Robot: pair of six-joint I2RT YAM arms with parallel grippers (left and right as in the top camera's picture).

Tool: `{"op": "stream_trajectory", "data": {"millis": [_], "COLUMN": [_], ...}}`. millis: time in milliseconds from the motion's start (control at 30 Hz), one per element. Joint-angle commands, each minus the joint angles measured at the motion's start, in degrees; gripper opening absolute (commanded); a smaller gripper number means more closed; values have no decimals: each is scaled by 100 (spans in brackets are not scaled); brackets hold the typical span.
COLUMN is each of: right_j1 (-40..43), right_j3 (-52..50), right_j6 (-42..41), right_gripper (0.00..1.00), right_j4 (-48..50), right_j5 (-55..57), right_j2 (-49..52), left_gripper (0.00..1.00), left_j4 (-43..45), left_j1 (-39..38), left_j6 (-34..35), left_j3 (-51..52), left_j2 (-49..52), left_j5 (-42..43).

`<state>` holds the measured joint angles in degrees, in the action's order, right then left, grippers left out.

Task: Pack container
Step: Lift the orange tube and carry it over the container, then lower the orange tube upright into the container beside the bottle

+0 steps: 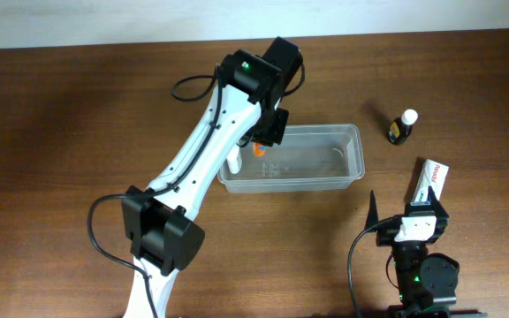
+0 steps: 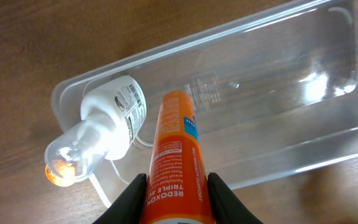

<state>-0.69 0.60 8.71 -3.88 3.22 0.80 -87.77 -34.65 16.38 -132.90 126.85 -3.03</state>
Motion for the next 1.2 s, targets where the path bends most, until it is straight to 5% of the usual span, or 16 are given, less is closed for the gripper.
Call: {"op": "stream_trajectory", "data": {"millis": [0,1167], "right_j1": [-44,-44], "right_j3": [-28,-28], "right_j6": [-87,-87], "right_gripper": [98,98], "right_j4": [-44,-44], "right_j5": [90,90], "right_j2": [-39,-39], "left_gripper": [22,22], "left_j4": [131,1003], "left_j1": [-9,-7], "left_j6": [96,372], "left_j3": [173,1207], "left_j2": [-184,-162], "left_j5": [-20,-114]}}
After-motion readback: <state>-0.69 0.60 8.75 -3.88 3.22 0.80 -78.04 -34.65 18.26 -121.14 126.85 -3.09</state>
